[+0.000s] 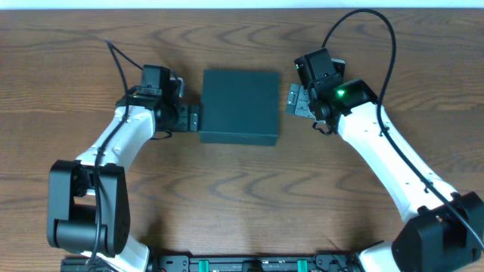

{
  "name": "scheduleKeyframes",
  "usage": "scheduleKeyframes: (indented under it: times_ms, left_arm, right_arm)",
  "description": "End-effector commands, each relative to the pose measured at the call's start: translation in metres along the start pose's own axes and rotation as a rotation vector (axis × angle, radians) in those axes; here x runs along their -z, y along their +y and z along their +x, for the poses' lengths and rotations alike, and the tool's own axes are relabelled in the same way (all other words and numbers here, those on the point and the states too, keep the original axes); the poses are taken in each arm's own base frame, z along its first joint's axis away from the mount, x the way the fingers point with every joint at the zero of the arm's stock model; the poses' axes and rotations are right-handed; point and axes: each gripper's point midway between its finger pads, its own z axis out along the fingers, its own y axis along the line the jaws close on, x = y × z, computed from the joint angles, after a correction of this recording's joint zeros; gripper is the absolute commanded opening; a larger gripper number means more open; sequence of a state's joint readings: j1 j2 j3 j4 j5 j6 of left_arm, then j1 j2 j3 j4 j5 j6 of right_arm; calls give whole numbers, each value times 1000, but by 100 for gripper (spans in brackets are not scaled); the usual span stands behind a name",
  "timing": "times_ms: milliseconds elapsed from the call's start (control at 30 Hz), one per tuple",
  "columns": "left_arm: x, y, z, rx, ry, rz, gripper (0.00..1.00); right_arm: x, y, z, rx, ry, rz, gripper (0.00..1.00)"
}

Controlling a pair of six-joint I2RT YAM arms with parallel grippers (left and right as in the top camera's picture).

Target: Pack container

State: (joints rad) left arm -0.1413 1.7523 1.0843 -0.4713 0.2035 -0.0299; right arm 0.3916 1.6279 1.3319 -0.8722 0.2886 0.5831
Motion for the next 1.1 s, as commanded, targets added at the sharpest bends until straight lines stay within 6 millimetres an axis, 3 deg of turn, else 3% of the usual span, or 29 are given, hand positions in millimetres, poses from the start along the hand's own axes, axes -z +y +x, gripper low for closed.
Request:
scheduleKeyframes:
  times_ms: [0,167,333,400,533,600,700,767,900,1067]
  left_arm:
    - [3,-17,0,-10,5,37,95]
    - [3,-21,3,-9,14,35,95]
    - [5,9,-2,16,-12,-119,95]
    - [11,24,-10,28,-40,-176,95]
    - [35,33,-30,63,-112,-175,95]
    - [55,31,-42,46,-165,-172,95]
    - [108,12,-57,-36,-280,-131,95]
    - [146,-4,-54,-52,-346,-69,95]
    - [223,-26,-15,-141,-441,-9,95]
    - [293,-33,39,-179,-586,-4,95]
  right_arm:
    - [1,-7,-2,8,-10,23,99]
    - [1,-7,-1,8,-8,24,99]
    - [1,-7,-1,9,-6,25,99]
    - [1,-5,-4,16,-19,16,99]
    - [14,-5,-9,8,-49,-4,99]
    - [29,-6,-15,4,-86,-28,99]
    - [69,-11,-20,27,-161,-78,99]
    - [97,-19,-16,38,-194,-104,99]
    - [153,-35,0,129,-276,-156,99]
    - [214,-53,31,191,-381,-265,99]
